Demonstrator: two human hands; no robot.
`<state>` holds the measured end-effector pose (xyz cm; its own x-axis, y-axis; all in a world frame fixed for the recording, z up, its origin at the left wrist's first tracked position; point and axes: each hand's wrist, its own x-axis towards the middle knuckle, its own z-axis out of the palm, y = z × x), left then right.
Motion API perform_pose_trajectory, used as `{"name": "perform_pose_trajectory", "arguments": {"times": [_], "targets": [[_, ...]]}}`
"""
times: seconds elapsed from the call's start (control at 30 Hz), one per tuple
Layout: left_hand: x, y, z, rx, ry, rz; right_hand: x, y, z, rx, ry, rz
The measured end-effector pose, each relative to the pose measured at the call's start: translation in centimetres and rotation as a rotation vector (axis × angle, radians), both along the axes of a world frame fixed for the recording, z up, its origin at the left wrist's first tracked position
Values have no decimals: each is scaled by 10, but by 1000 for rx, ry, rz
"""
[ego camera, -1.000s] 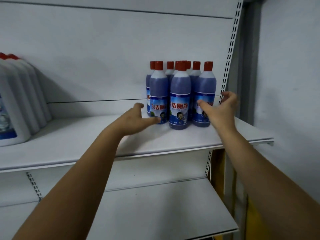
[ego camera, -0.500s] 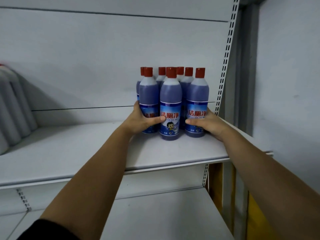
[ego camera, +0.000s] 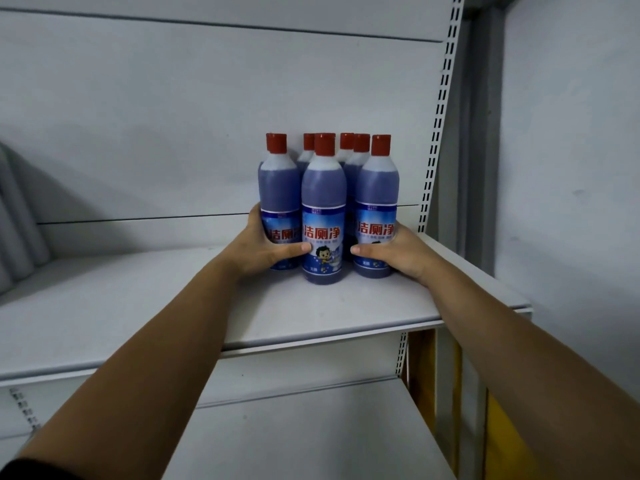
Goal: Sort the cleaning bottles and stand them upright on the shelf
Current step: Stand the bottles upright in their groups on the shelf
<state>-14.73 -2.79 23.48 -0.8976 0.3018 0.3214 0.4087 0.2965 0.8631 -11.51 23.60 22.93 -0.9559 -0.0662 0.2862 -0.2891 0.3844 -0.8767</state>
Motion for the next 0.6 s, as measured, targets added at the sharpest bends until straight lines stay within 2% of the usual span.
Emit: {"name": "perform_pose_trajectory", "arguments": {"times": [0.6], "targets": [[-2,0,-1,-31,-8,-19,-1,-10,-1,-20,58,15]]}}
